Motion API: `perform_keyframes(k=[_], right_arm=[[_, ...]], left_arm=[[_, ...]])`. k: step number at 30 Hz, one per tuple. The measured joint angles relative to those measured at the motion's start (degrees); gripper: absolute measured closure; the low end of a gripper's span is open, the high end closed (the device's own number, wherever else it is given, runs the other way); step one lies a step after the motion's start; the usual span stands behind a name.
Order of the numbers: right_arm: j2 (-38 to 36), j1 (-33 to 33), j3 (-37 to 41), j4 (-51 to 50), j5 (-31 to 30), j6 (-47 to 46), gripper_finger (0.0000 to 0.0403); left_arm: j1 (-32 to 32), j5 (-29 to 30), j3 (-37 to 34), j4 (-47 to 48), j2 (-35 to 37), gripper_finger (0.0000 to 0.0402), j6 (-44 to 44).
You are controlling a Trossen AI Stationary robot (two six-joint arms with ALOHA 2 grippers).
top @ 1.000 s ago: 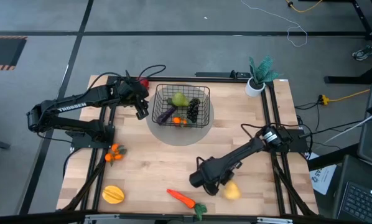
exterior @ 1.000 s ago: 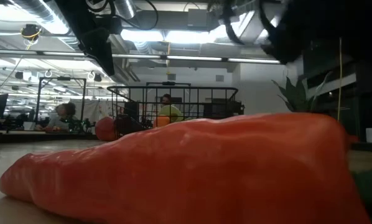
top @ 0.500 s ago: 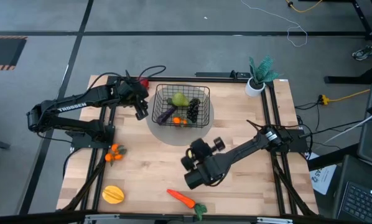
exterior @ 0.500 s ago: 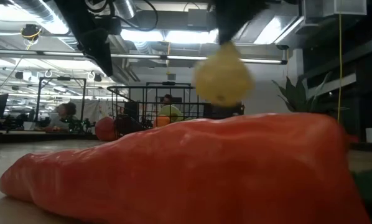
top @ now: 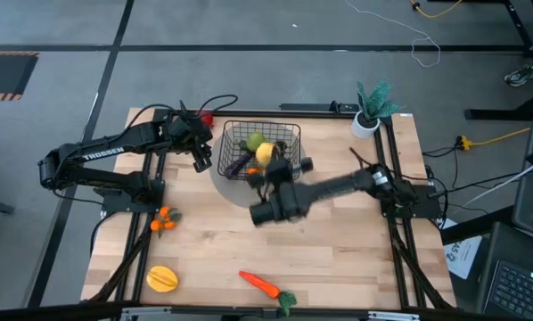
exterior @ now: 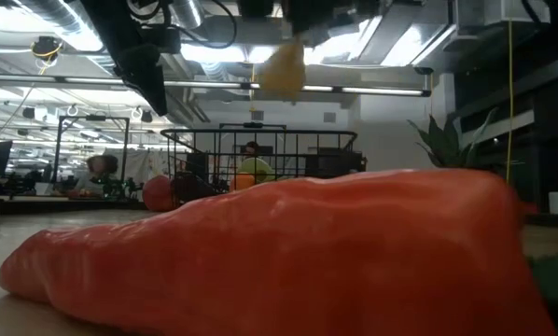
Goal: Build produce basket
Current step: Put the yellow pear into the black wire basket, then put the orange carrot into the black wire basket
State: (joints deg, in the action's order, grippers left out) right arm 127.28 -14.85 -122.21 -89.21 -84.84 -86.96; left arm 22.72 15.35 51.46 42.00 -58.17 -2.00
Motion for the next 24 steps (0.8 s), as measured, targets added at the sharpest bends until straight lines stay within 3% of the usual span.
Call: perform_keyframes(k=[5, 8, 16, 20, 24], right_arm=[[0.0, 5.6, 0.0, 0.2, 13.4, 5.1, 0.0382], [0.0, 7.6, 0.0, 0.9, 16.5, 6.2, 0.0353], [-0.6, 9.6, 0.0, 1.4, 15.9, 7.1, 0.0279], [-0.6, 9.7, 0.0, 4.2, 11.5, 12.3, 0.0271], [-0.8, 9.7, -3.2, 5.2, 12.2, 19.1, 0.0273]], left_arm=[[0.0, 0.0, 0.0, 0.0, 0.0, 0.0269, 0.0], [0.0, 0.0, 0.0, 0.0, 0.0, 0.0269, 0.0], [0.0, 0.0, 0.0, 0.0, 0.0, 0.0269, 0.1], [0.0, 0.0, 0.0, 0.0, 0.0, 0.0269, 0.4], [0.0, 0.0, 0.0, 0.0, 0.0, 0.0269, 1.6]])
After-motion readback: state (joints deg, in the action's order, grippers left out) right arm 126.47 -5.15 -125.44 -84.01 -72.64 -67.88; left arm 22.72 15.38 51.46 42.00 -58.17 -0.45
